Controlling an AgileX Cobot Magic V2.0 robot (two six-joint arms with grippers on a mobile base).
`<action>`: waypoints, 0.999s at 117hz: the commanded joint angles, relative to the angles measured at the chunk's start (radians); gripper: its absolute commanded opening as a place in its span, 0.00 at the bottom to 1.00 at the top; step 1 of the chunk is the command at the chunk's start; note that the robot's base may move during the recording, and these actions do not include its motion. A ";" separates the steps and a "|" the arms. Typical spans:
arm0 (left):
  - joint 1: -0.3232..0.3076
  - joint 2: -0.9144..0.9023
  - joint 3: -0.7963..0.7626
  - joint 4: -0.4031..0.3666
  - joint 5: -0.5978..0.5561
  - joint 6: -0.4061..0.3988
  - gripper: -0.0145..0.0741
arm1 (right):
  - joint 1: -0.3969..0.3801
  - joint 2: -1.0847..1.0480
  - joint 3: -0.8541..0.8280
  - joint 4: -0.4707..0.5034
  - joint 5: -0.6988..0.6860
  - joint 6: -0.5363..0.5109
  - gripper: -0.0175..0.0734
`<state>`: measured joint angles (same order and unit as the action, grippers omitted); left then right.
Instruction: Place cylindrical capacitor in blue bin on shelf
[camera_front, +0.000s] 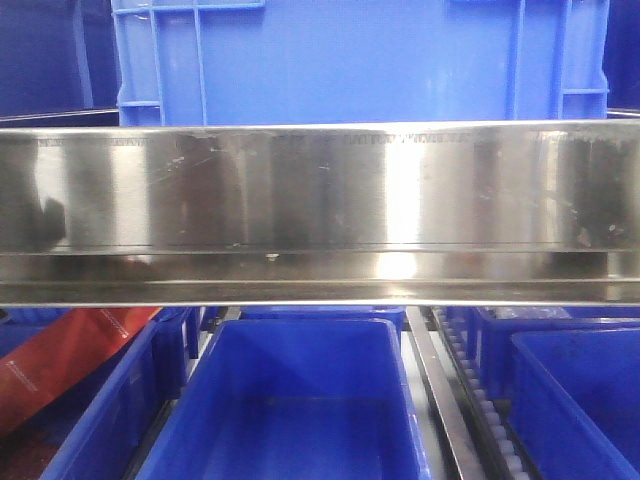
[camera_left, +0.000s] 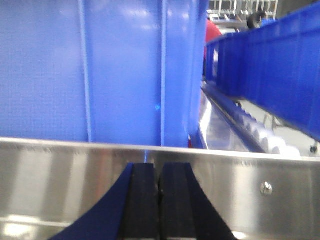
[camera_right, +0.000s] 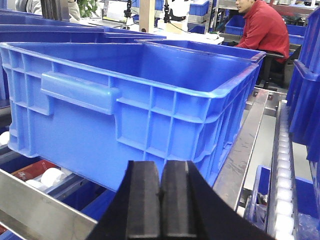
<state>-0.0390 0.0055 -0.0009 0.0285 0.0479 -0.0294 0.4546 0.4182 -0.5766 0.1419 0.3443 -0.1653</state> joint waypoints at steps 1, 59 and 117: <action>0.004 -0.005 0.001 -0.005 -0.037 -0.003 0.04 | -0.005 -0.010 0.001 -0.009 -0.024 -0.002 0.01; 0.004 -0.005 0.001 -0.005 -0.042 -0.003 0.04 | -0.005 -0.010 0.001 -0.009 -0.024 -0.002 0.01; 0.004 -0.005 0.001 -0.005 -0.042 -0.003 0.04 | -0.059 -0.010 0.015 -0.051 -0.035 -0.002 0.01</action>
<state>-0.0369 0.0055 0.0012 0.0285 0.0244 -0.0294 0.4356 0.4182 -0.5742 0.1050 0.3423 -0.1647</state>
